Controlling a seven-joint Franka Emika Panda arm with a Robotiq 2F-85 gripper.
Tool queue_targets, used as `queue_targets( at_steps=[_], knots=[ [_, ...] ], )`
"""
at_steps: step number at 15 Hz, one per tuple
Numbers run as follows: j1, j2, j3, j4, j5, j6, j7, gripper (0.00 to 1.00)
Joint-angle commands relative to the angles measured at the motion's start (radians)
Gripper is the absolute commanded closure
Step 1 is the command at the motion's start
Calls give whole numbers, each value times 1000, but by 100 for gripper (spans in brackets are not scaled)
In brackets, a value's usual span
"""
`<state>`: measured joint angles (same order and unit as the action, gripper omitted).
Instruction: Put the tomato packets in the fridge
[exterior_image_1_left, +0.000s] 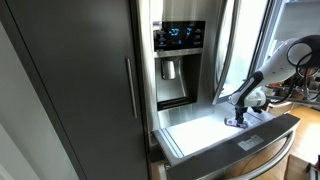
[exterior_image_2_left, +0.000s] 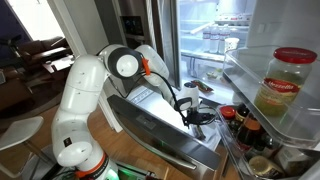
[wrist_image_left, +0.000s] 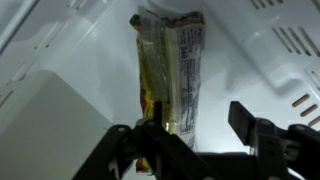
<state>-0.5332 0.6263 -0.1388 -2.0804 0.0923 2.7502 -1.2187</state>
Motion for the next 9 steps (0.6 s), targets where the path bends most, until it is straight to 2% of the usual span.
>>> queue_targets(
  at_steps=[1,6,9],
  knots=[
    [-39,28,27,19,-28,23,-10,61],
    [-60,25,47,26,-25,24,-20,98],
    [-68,22,54,28,-27,22,-23,100]
  ],
)
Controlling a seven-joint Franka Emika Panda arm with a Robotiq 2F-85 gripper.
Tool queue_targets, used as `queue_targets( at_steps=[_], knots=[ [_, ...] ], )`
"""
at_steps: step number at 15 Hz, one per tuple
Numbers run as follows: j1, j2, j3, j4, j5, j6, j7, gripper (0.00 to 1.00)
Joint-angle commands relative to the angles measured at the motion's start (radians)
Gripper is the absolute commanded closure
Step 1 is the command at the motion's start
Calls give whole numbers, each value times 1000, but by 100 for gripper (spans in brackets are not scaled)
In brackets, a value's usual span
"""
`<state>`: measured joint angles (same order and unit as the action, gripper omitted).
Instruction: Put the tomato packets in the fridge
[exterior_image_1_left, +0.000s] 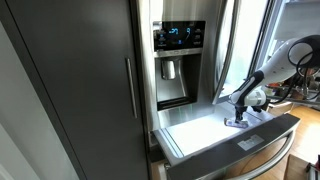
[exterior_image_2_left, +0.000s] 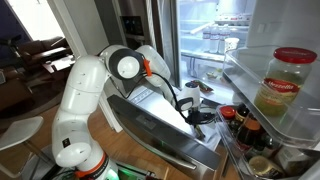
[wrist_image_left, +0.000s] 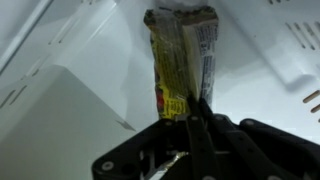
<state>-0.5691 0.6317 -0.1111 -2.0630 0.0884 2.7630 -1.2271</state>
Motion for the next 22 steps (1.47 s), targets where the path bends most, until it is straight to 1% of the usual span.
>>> queue_targets(
  at_steps=[1,2,3,4,10,11,14,16,18,20,21,22],
  knots=[
    [-34,16,30,11,-23,9,-15,100],
    [-23,11,21,8,-30,5,-3,100],
    [-27,-1,31,2,-24,3,-8,100],
    [-17,-13,27,-3,-30,2,-2,100],
    [12,-102,52,-30,-19,-21,16,100],
    [22,-118,47,-31,-24,-28,25,100],
    [79,-187,-7,-43,-57,-53,83,100],
    [98,-236,-22,-49,-61,-72,121,100],
    [98,-280,-17,-50,-48,-115,122,100],
    [105,-310,-26,-47,-56,-152,106,100],
    [98,-258,-13,-14,-25,-121,92,99],
    [102,-274,-16,-15,-24,-137,91,99]
  ],
)
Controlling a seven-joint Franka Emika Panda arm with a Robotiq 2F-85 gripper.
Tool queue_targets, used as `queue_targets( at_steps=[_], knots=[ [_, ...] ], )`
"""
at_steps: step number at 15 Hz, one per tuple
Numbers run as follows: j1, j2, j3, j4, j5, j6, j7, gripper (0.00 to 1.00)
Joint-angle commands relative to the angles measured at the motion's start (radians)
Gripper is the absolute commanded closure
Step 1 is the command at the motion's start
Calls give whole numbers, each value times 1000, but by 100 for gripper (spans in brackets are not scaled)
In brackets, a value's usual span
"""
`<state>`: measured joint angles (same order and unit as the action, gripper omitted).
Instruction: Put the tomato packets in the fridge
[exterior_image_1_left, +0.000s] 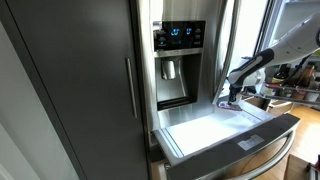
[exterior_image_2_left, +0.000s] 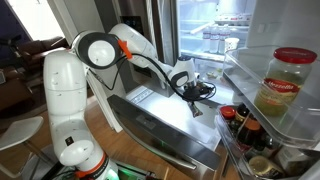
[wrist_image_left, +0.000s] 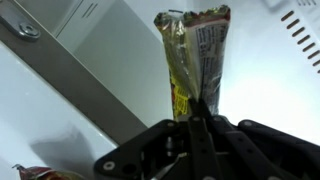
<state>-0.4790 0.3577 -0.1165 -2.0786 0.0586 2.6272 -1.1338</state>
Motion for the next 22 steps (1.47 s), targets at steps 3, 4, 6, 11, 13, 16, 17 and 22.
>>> queue_targets(
  at_steps=[3,4,6,11,13,16,17,22],
  knots=[
    [14,-17,-15,-8,5,-8,-3,99],
    [15,-17,-15,-12,5,-8,-3,99],
    [15,-17,-15,-16,5,-8,-3,99],
    [30,-88,-51,-12,-33,-53,29,100],
    [43,-117,-79,-10,-66,-72,44,100],
    [52,-152,-108,6,-92,-83,59,100],
    [57,-158,-119,15,-108,-77,75,100],
    [63,-139,-118,74,-110,-15,36,100]
  ],
)
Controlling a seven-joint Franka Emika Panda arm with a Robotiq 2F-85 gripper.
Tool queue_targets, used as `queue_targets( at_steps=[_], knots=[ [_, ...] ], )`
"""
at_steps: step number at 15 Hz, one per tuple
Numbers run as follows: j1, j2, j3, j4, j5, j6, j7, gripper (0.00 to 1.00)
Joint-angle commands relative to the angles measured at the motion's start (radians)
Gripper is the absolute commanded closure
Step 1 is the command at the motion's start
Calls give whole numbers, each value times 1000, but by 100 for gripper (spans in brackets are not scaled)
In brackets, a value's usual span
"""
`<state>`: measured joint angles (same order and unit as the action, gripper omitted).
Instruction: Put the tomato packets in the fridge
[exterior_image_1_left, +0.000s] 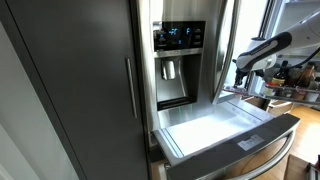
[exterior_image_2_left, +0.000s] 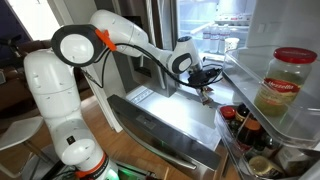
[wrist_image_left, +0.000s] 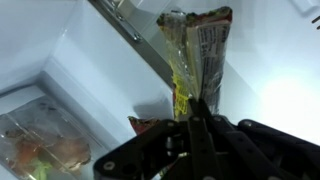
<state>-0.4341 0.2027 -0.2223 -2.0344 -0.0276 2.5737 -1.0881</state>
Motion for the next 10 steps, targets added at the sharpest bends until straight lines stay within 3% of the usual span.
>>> queue_targets(
  at_steps=[1,6,10],
  knots=[
    [17,24,-4,43,-7,48,-28,100],
    [19,105,28,96,-6,210,-107,100],
    [-36,191,111,134,57,367,-260,100]
  ],
)
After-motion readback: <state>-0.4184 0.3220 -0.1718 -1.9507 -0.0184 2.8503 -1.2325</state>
